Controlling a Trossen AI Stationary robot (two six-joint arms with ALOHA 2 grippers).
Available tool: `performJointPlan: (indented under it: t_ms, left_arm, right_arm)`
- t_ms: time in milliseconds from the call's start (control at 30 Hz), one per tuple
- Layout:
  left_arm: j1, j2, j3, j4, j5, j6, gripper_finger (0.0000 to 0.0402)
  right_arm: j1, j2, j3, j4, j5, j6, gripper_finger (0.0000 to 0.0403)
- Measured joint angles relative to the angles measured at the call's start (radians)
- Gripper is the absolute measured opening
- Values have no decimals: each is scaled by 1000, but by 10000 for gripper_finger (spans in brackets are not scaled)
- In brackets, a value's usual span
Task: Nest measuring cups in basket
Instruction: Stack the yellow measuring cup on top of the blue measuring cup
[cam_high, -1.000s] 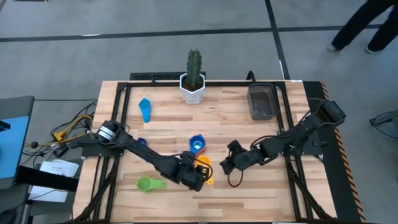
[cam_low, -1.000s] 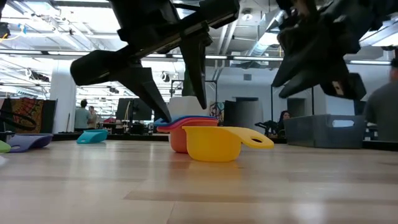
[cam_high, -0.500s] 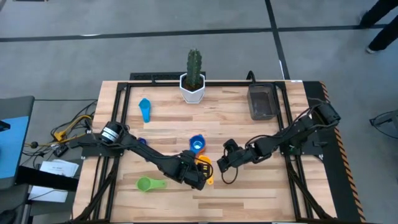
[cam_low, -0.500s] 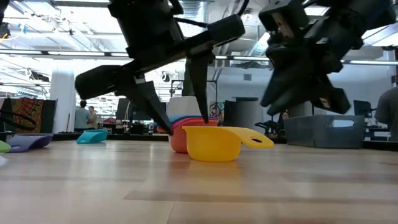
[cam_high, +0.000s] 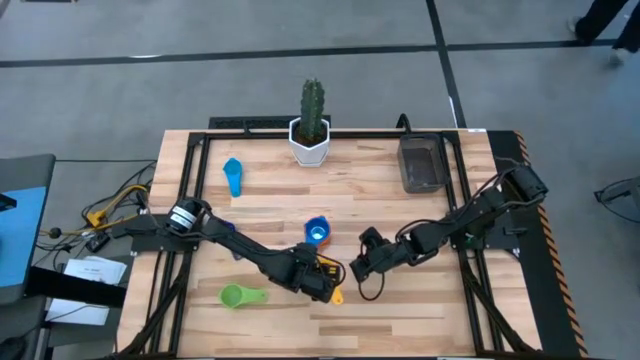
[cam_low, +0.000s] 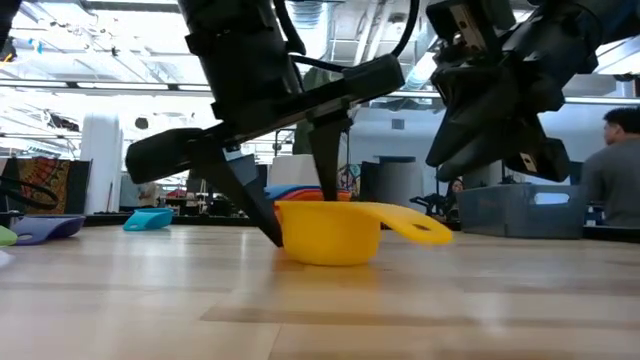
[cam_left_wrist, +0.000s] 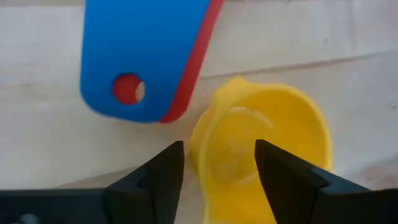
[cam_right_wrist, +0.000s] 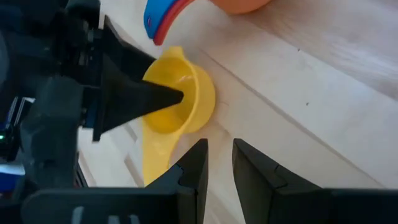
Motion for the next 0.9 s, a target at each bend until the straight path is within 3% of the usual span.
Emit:
performJointPlan:
  t_ms: [400, 600, 900]
  left_arm:
    - [-2, 0, 0, -51, 49, 85, 15]
    - [-2, -7, 0, -47, 113, 153, 17]
    - [14, -94, -1, -84, 159, 333, 11]
  right_arm:
    - [-1, 0, 0, 0, -21, -44, 97]
    - [1, -39, 0, -26, -33, -72, 97]
    - [-20, -218, 0, -153, -10, -165, 97]
